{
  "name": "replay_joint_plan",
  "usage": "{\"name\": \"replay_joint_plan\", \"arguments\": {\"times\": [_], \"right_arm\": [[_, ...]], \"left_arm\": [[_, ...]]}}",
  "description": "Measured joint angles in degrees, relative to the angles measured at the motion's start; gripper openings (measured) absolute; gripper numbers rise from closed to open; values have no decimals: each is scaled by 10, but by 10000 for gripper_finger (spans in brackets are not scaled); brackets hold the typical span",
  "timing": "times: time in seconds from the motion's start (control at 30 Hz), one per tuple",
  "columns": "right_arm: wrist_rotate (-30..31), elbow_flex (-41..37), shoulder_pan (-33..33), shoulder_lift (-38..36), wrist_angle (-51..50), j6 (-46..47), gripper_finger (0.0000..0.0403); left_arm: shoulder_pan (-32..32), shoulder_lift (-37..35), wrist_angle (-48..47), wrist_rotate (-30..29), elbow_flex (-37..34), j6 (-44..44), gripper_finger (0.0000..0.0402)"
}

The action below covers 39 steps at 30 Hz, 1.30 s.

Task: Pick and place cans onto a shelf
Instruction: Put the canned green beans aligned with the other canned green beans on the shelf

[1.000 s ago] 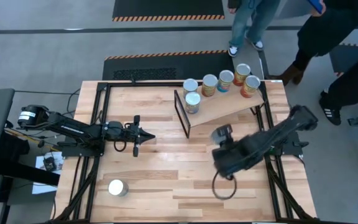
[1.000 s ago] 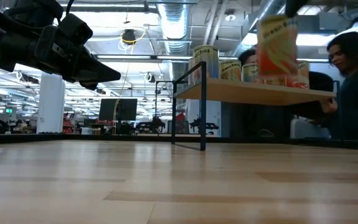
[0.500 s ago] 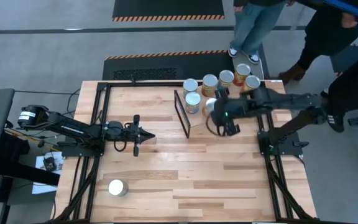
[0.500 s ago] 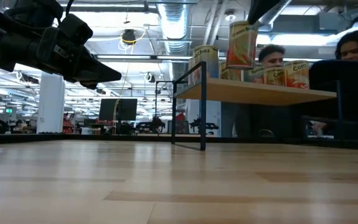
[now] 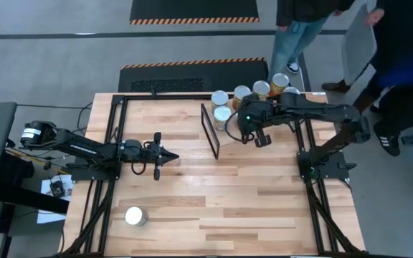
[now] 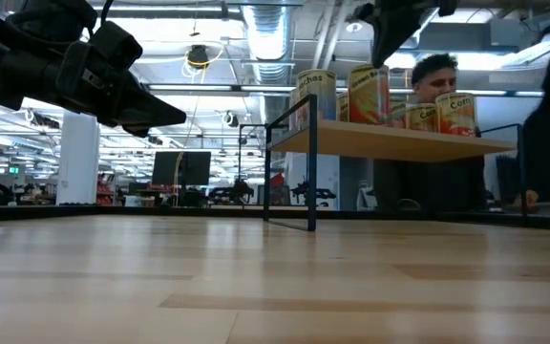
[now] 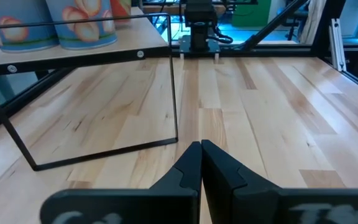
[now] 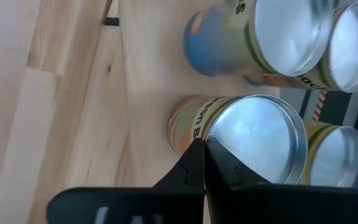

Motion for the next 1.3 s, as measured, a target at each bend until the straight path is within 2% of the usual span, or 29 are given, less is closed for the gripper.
{"name": "replay_joint_plan", "arguments": {"times": [0.53,0.93,1.3], "right_arm": [[5,0,-24,18,1,20,44],[14,-1,-28,16,8,55,85],[25,-1,-27,16,25,50,87]], "left_arm": [[0,0,0,0,0,-1,0],[0,0,-2,0,0,-3,0],[0,0,-2,0,0,-3,0]]}}
